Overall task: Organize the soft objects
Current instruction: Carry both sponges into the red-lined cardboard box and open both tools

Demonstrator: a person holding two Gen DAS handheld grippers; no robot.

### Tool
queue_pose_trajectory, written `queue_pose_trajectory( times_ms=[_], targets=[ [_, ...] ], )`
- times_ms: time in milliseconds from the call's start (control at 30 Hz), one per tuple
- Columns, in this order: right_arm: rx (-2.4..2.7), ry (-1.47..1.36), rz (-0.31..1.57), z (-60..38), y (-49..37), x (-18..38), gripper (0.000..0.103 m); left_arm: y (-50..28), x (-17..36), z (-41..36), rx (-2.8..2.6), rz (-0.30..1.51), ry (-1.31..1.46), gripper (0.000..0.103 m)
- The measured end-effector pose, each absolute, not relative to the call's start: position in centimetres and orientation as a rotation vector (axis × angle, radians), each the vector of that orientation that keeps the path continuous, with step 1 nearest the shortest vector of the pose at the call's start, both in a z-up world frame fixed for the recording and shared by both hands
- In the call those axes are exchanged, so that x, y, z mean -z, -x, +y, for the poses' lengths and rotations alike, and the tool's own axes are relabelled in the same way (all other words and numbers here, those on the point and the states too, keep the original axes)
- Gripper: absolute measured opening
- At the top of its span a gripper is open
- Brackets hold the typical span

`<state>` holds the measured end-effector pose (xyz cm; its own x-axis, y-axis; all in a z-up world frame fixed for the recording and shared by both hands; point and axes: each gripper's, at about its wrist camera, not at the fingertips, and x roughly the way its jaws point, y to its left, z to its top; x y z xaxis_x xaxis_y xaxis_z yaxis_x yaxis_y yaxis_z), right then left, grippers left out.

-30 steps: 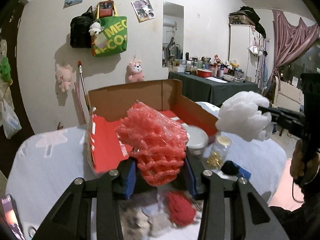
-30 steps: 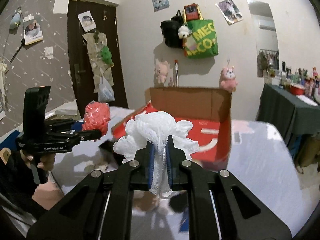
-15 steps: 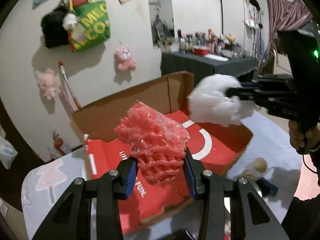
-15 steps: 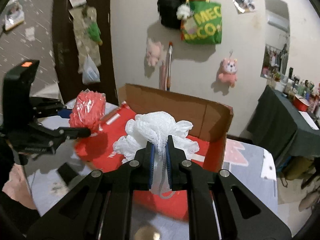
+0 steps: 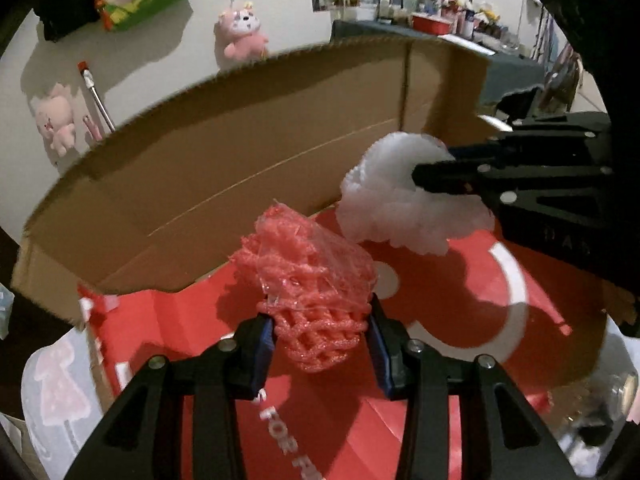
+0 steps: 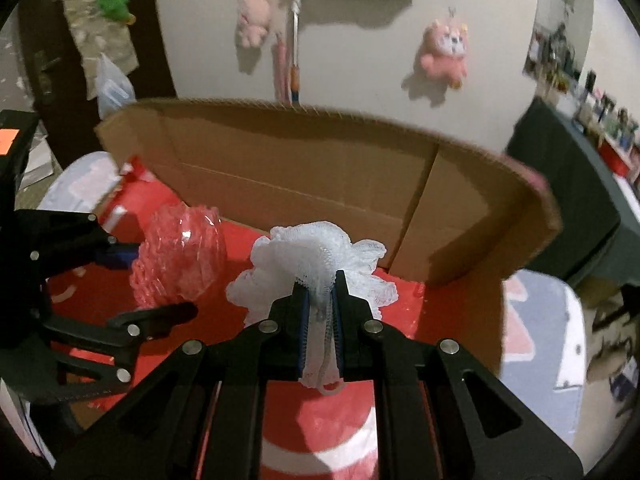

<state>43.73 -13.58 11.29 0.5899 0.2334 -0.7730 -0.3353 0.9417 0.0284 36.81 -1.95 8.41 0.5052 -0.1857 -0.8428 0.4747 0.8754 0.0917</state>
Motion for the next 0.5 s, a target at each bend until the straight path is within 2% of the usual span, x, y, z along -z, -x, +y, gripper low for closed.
queue_pose_trajectory(
  times_ms=[500],
  targets=[
    [-0.347, 0.111, 0.939, -12.9, -43.9, -10.4, 0.014, -37.3, -6.7, -1.4, 0.359, 1.013, -0.312, 0.047]
  ],
)
